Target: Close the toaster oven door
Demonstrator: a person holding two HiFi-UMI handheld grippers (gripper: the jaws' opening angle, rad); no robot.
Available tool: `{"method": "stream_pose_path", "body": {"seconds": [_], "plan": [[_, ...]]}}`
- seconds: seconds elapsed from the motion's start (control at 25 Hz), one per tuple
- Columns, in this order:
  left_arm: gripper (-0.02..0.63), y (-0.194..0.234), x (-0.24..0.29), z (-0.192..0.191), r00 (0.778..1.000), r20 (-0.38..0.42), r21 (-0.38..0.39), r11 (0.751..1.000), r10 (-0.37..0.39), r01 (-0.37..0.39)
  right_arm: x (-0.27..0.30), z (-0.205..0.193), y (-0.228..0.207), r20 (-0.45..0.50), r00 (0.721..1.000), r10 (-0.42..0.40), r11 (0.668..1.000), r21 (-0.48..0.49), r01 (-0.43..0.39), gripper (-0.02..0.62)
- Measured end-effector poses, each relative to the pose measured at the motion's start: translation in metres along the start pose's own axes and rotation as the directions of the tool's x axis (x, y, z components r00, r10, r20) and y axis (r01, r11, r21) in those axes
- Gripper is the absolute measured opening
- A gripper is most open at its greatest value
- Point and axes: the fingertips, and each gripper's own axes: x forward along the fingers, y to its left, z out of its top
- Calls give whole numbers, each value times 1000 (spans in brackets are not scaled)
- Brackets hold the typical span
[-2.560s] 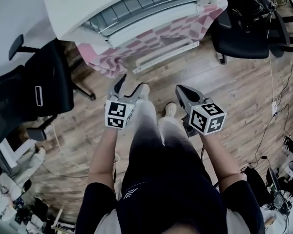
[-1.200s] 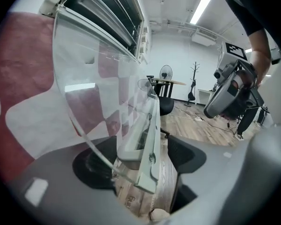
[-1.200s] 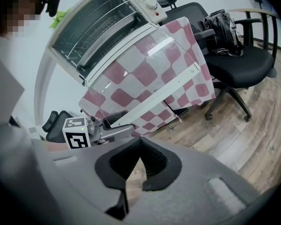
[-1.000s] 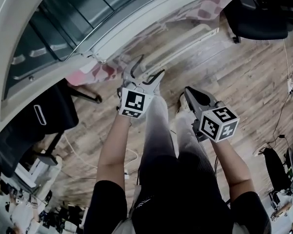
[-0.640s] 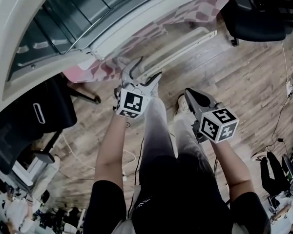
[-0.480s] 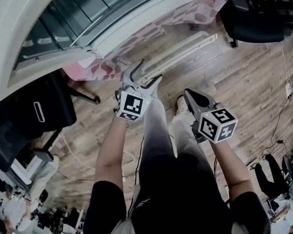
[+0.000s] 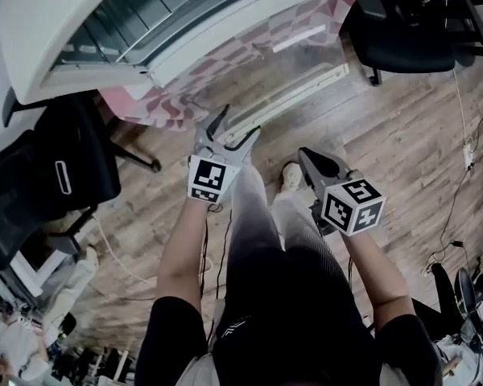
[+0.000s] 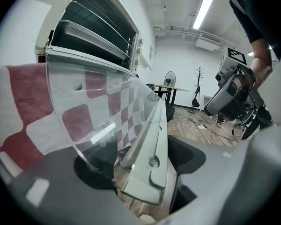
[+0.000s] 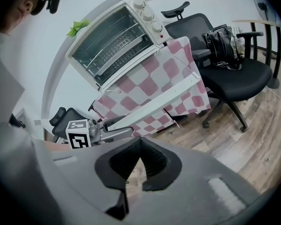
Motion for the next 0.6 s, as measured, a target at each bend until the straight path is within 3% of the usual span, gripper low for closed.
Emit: {"method": "stream_pose_path", "body": {"seconds": [0.6], "plan": [[365, -36, -43, 56, 995, 91, -149, 989, 32, -18, -44, 13, 19, 26, 998, 53, 997, -61, -51, 3]]}}
